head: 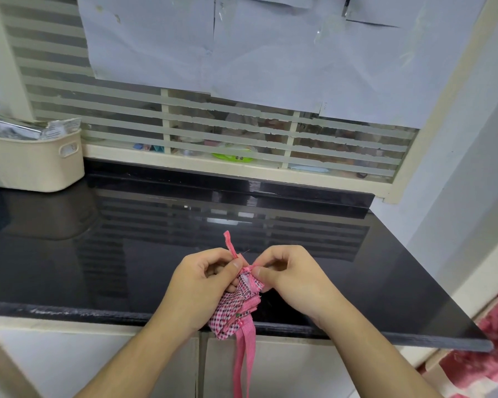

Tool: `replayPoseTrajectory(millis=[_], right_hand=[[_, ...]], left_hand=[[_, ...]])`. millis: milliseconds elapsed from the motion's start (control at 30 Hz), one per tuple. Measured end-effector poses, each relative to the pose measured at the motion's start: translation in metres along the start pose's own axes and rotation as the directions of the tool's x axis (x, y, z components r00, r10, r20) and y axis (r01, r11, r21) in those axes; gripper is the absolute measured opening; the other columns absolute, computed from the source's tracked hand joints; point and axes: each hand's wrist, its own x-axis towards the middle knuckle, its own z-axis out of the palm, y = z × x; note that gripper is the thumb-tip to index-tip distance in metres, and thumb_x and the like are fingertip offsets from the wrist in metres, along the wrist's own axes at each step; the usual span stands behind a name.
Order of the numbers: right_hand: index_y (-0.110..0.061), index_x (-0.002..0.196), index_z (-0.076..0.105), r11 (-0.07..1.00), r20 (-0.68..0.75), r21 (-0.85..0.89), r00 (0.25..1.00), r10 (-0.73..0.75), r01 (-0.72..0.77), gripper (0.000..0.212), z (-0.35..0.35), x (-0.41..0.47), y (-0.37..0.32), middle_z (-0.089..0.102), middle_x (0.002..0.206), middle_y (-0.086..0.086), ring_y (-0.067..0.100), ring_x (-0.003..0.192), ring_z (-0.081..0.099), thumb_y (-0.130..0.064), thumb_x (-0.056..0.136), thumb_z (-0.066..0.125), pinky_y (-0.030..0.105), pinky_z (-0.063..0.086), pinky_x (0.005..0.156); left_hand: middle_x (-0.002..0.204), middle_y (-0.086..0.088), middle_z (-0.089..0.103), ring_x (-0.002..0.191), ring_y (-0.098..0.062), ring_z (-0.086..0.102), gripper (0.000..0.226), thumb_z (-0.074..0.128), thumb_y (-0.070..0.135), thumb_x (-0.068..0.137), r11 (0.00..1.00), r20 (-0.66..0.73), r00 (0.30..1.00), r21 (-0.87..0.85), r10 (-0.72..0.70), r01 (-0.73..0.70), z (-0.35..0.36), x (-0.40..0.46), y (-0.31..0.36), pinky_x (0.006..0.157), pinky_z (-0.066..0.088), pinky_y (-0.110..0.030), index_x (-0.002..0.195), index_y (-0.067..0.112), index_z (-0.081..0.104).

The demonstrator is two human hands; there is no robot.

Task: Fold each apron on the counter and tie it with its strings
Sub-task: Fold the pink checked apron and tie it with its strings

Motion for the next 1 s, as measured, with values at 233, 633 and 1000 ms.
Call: replayPoseTrajectory(millis=[233, 633, 1000], right_hand=[[-0.009, 0.083, 0.067, 0.894, -0.057, 0.445, 0.995, 0.08, -0.046, 0.02, 0.006, 0.003, -0.006, 0.072, 0.083, 0.014, 0.027, 0.081, 0.067, 0.001, 0.092, 0.052, 0.039, 0.057, 0.076], [-0.022, 0.079, 0.077, 1.0, -0.194, -0.004, 0.981, 0.004, -0.005, 0.019, 0.005, 0.001, -0.003, 0.074, 0.076, 0.005, 0.02, 0.06, 0.072, -0.011, 0.095, 0.073, 0.034, 0.063, 0.066], [-0.006, 0.074, 0.067, 0.682, 0.016, 0.725, 0.992, 0.122, -0.096, 0.027, -0.005, 0.001, 0.007, 0.072, 0.094, 0.01, 0.019, 0.078, 0.06, 0.0, 0.097, 0.056, 0.036, 0.052, 0.076]], left_hand=[[0.073, -0.009, 0.073, 0.064, -0.012, 0.066, 0.015, 0.071, 0.019, 0.098, 1.0, -0.004, 1.0, 0.006, 0.003, -0.003, 0.0, 0.0, 0.0, 0.07, 0.055, -0.021, 0.086, 0.021, 0.081], [0.073, -0.009, 0.073, 0.064, -0.011, 0.066, 0.015, 0.071, 0.015, 0.098, 1.0, -0.039, 0.999, -0.031, 0.005, -0.006, 0.002, -0.002, 0.001, 0.068, 0.056, -0.02, 0.088, 0.019, 0.081], [0.105, 0.001, 0.076, 0.097, -0.015, 0.075, 0.024, 0.07, 0.011, 0.098, 0.995, -0.143, 0.989, -0.093, 0.034, -0.048, 0.002, 0.001, -0.002, 0.089, 0.057, -0.031, 0.085, 0.026, 0.083]])
